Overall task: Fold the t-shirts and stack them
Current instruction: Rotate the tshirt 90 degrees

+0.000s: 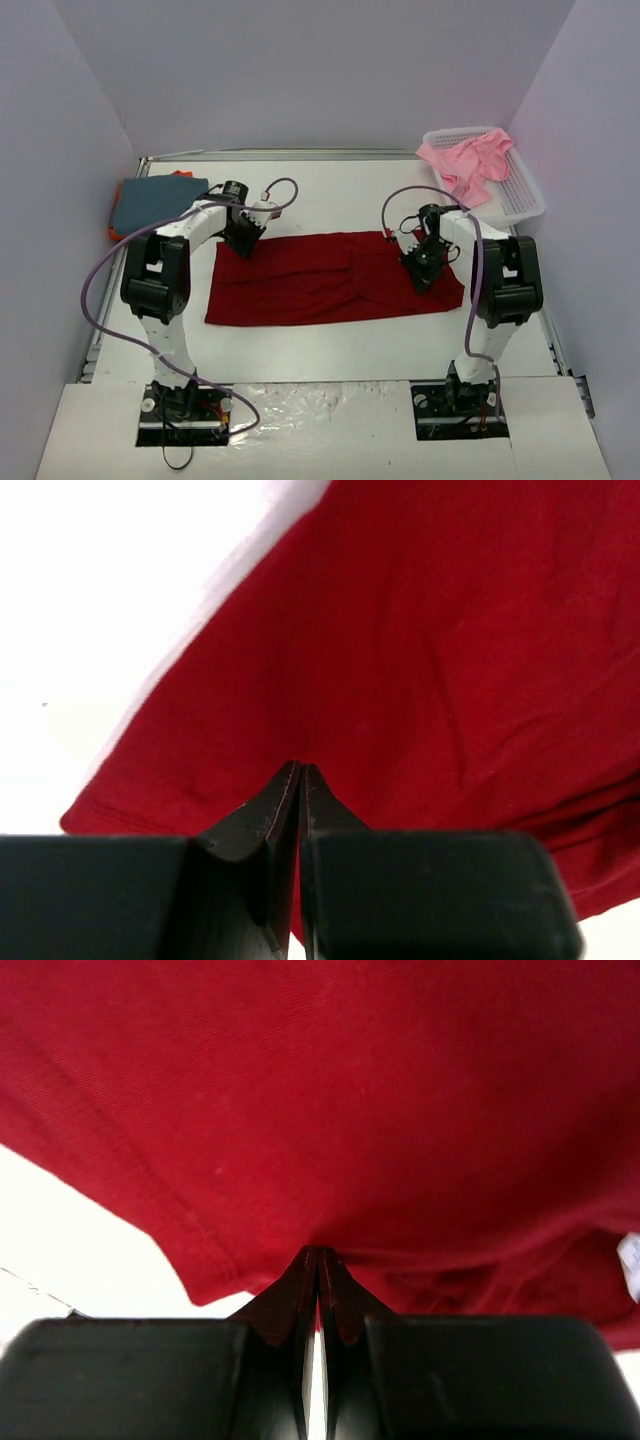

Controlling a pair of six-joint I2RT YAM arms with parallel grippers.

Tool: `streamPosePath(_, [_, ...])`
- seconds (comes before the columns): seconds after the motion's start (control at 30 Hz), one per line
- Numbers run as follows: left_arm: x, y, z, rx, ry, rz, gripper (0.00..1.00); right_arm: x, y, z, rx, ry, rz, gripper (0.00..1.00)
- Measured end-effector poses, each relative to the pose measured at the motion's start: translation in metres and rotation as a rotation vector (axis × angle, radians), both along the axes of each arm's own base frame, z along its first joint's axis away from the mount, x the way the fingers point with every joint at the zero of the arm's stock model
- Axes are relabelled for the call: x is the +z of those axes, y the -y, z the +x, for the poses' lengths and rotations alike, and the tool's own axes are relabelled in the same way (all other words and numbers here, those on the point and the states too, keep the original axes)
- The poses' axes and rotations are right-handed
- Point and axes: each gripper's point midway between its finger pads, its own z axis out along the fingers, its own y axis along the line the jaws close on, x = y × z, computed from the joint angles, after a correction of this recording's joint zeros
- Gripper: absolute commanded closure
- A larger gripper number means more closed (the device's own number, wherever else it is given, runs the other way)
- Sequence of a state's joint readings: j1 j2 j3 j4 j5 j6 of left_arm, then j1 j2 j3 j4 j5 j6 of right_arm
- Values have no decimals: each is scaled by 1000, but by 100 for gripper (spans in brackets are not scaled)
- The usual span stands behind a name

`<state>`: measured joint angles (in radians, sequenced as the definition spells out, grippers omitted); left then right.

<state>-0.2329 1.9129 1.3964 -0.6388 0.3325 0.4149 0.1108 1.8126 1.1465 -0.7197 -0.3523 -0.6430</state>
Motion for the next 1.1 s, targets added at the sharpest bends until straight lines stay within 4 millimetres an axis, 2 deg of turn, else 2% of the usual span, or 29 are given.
streamPosePath(0.1, [-6, 0, -3, -4, -25, 2, 98, -10, 3, -1, -6, -31, -11, 100])
streamPosePath(0.27, [-18, 3, -1, -18, -57, 7, 98, -11, 4, 0, -22, -69, -15, 100])
streamPosePath(0.5, [-18, 0, -1, -29, -56, 37, 97, -12, 3, 4, -43, -172, -29, 100])
streamPosePath(0.6, [-19, -1, -4, -30, -65, 53, 98, -11, 1, 11, -62, -231, -38, 100])
streamPosePath(0.7, [-20, -3, -11, -34, -88, 74, 98, -12, -2, 28, -77, -260, -41, 100])
streamPosePath(0.8, [-21, -7, -24, -42, -105, 92, 98, -11, -10, 63, -88, -247, -40, 100])
streamPosePath(0.93, [-23, -12, -61, -79, -177, 129, 98, -10, -27, 133, -86, -113, -11, 100])
streamPosePath(1.1, [-25, -7, -115, -189, -286, 177, 98, -8, -63, 221, -38, 129, 25, 100])
